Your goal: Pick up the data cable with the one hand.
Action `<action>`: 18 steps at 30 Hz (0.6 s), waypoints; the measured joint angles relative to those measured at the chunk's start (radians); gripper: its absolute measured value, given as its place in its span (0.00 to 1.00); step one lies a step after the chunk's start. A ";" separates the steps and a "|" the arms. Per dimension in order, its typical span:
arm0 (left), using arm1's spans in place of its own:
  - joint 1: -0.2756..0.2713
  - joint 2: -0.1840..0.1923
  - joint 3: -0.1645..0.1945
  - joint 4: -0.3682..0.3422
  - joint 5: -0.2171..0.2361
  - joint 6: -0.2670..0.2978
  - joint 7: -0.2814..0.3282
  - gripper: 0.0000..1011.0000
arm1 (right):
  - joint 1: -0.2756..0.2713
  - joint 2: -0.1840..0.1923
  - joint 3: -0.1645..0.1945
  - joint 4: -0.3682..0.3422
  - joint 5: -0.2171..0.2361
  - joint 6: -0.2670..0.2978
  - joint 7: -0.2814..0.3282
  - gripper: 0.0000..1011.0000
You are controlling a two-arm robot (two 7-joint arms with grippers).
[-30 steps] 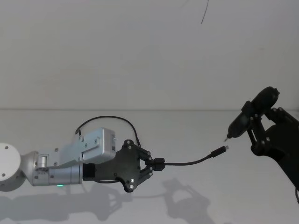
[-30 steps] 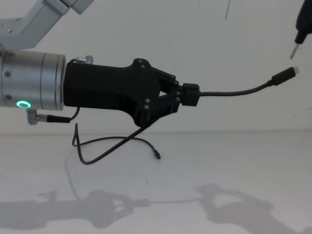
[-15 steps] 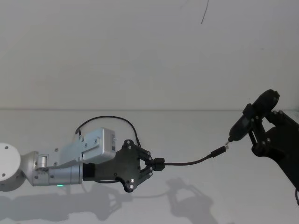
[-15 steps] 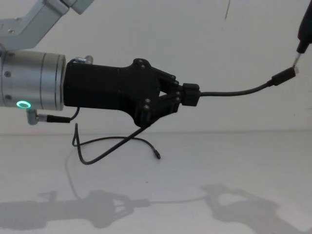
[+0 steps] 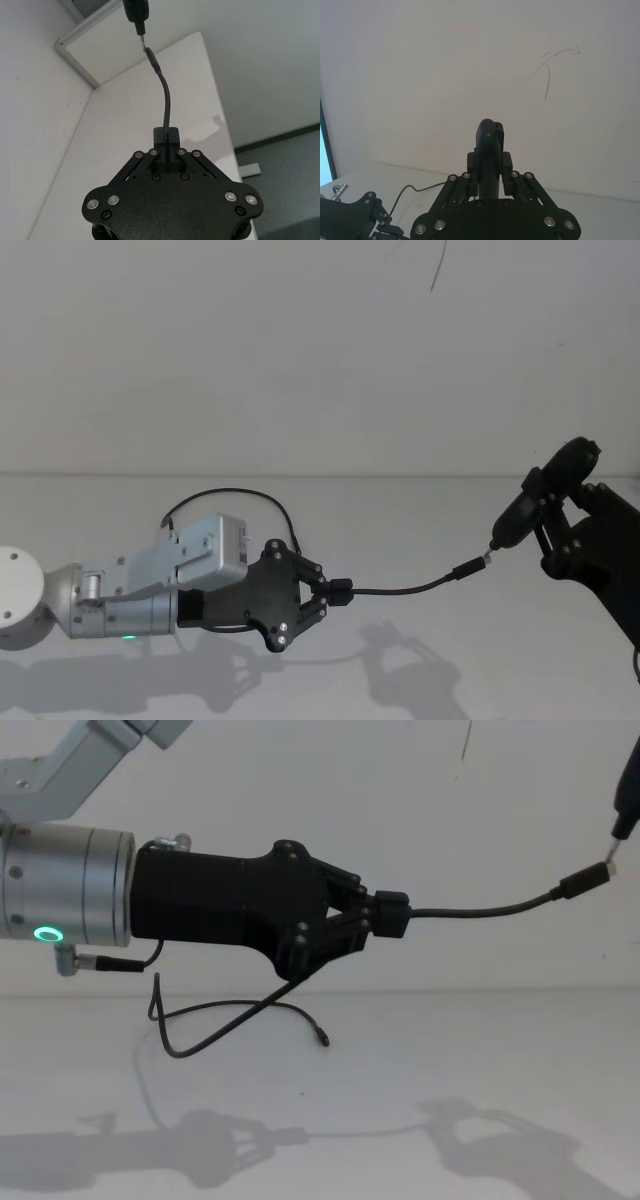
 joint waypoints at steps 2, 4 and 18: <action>0.000 0.000 0.000 0.000 0.000 0.000 0.000 0.04 | -0.001 -0.002 0.002 -0.001 0.000 0.002 0.000 0.26; 0.000 0.000 0.000 0.000 0.000 0.000 0.000 0.04 | -0.003 -0.003 0.003 -0.003 0.000 0.003 0.001 0.26; 0.000 0.000 0.000 0.000 0.000 0.000 0.000 0.04 | -0.008 -0.008 0.009 -0.009 -0.003 0.005 0.006 0.26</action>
